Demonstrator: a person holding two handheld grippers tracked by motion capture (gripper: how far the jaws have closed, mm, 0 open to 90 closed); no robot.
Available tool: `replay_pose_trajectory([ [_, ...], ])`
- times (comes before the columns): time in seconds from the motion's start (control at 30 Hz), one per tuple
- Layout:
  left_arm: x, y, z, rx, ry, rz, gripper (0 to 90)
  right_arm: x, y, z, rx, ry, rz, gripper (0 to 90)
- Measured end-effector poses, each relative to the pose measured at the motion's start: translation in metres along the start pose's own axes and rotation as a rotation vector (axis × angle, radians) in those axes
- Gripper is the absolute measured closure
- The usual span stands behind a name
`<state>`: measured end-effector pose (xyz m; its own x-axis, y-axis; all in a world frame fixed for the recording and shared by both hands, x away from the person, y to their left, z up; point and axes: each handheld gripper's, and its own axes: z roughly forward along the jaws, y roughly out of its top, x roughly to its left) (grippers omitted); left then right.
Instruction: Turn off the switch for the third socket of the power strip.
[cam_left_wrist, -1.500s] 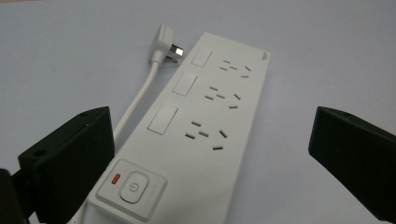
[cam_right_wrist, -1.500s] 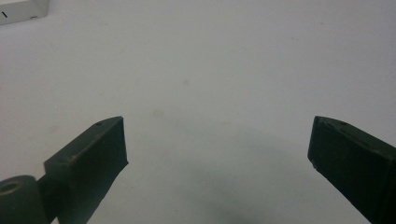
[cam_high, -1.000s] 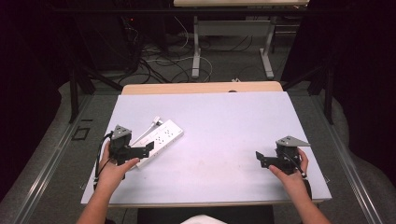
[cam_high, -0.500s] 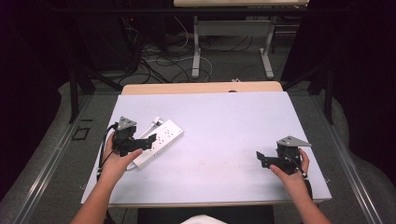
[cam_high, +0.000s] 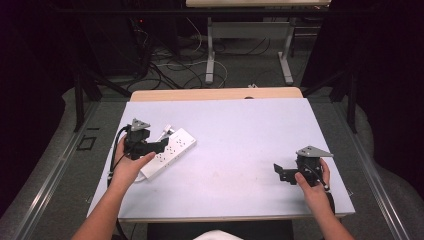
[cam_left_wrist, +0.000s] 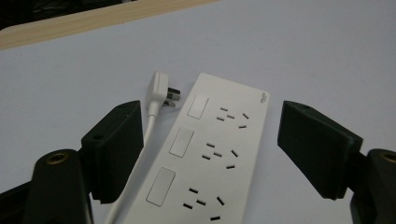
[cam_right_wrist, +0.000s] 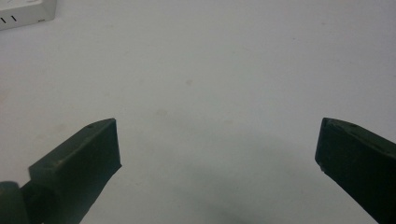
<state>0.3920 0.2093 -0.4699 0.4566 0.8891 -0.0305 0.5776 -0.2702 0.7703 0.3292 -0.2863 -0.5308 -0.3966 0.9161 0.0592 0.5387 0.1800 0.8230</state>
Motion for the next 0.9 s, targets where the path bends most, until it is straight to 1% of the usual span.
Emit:
replay_pose_trajectory([
  [0.07,0.000,0.003,0.004,-0.006,-0.002,-0.009,24.6,0.000,0.000,0.001,-0.006,0.004,-0.004,0.0],
  [0.13,0.000,0.005,0.005,-0.002,-0.005,-0.007,25.3,0.000,0.000,0.001,-0.005,0.001,-0.002,0.0],
  [0.2,0.000,0.008,0.007,-0.008,-0.005,-0.005,25.8,-0.002,0.000,0.001,-0.011,-0.006,-0.009,0.0],
  [0.23,-0.001,0.009,0.008,0.000,-0.010,-0.009,25.8,-0.002,0.000,0.001,-0.009,-0.005,-0.005,0.0],
  [0.27,-0.001,0.011,0.009,-0.005,-0.010,-0.005,25.9,-0.002,0.000,0.001,-0.008,-0.007,0.001,0.0],
  [0.3,-0.001,0.012,0.010,0.002,-0.012,0.003,25.9,-0.002,0.000,0.001,-0.006,-0.011,0.003,0.0],
  [0.33,-0.001,0.013,0.011,-0.005,-0.010,0.000,26.0,-0.002,0.000,0.001,-0.005,-0.014,0.006,0.0],
  [0.37,-0.001,0.014,0.013,-0.001,-0.010,-0.008,26.0,-0.002,0.000,0.001,-0.005,-0.014,0.006,0.0],
  [0.4,-0.001,0.015,0.015,-0.004,-0.015,-0.013,26.2,-0.003,0.000,0.001,-0.007,-0.017,-0.001,0.0],
  [0.43,-0.001,0.016,0.016,0.003,-0.019,-0.014,26.4,-0.003,0.000,0.002,-0.009,-0.012,0.002,0.0],
  [0.5,-0.002,0.018,0.019,-0.004,-0.021,-0.030,27.2,-0.003,0.000,0.002,-0.008,-0.012,0.002,0.0],
  [0.53,-0.002,0.019,0.020,-0.004,-0.022,-0.031,27.3,-0.003,0.000,0.002,-0.007,-0.011,0.003,0.0],
  [0.57,-0.001,0.020,0.021,0.007,-0.018,-0.025,27.3,-0.003,0.000,0.002,-0.007,-0.011,0.003,0.0],
  [0.6,-0.001,0.022,0.021,0.011,-0.019,-0.029,27.3,-0.003,0.000,0.002,-0.004,-0.012,-0.003,0.0],
  [0.63,-0.001,0.023,0.024,0.012,-0.024,-0.039,27.3,-0.002,0.000,0.002,-0.002,-0.009,0.000,0.0],
  [0.67,-0.001,0.023,0.024,0.012,-0.024,-0.039,27.5,-0.002,0.000,0.002,-0.002,-0.009,0.000,0.0],
  [0.7,-0.001,0.024,0.025,0.017,-0.030,-0.057,27.7,-0.002,0.000,0.002,-0.002,-0.002,-0.002,0.0],
  [0.83,0.001,0.028,0.030,0.051,-0.023,-0.077,29.7,-0.002,-0.001,0.002,0.001,-0.005,0.002,0.0],
  [0.87,0.001,0.029,0.031,0.059,-0.019,-0.090,30.8,-0.002,-0.001,0.002,0.001,-0.006,0.003,0.0],
  [0.9,0.001,0.029,0.033,0.068,-0.025,-0.120,32.6,-0.002,-0.001,0.002,0.001,0.000,0.007,0.0],
])
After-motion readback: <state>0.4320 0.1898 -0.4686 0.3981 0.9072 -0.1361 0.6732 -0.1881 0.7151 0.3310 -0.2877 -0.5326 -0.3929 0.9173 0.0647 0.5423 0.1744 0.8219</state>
